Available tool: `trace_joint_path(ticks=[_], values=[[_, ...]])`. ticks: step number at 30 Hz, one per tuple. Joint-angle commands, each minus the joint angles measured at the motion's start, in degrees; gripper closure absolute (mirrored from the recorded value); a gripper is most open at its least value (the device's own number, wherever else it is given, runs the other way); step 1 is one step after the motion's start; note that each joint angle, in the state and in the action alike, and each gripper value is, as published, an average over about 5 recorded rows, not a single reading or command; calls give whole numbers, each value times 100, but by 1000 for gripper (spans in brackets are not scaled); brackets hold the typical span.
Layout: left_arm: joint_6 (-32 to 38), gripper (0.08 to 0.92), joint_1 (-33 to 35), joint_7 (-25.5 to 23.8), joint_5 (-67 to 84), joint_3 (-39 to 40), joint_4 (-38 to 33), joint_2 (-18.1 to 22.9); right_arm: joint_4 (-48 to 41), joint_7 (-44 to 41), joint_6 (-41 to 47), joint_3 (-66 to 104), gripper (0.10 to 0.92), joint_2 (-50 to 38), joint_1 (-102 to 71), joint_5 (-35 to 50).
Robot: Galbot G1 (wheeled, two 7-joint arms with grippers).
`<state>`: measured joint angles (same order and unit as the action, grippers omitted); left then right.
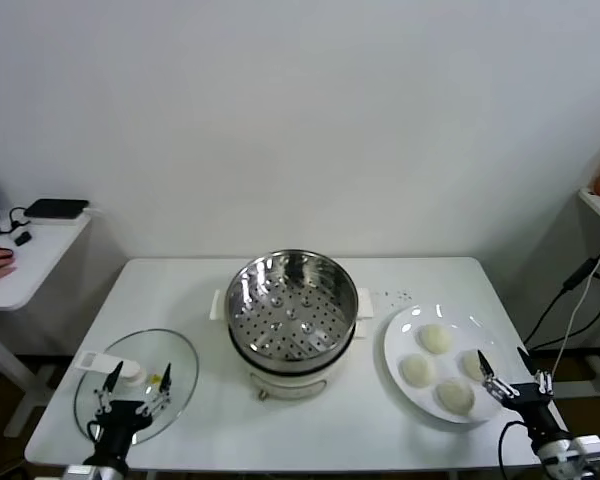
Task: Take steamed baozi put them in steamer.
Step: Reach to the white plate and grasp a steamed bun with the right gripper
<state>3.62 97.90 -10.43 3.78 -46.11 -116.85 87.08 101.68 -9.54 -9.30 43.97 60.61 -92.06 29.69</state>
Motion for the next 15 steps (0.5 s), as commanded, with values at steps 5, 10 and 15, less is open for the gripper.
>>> trace_joint_path(ticks=[5, 10, 15], values=[[57, 177, 0, 17, -31, 35, -91, 37, 450, -459, 1548, -140, 203, -859, 1084, -1077], [115, 177, -71, 19, -114, 62, -160, 138, 343, -1028, 2515, -803, 203, -1863, 2127, -1335], [169, 177, -180, 56, -168, 129, -155, 212, -69, -2150, 3002, -1772, 203, -2813, 3316, -1512]])
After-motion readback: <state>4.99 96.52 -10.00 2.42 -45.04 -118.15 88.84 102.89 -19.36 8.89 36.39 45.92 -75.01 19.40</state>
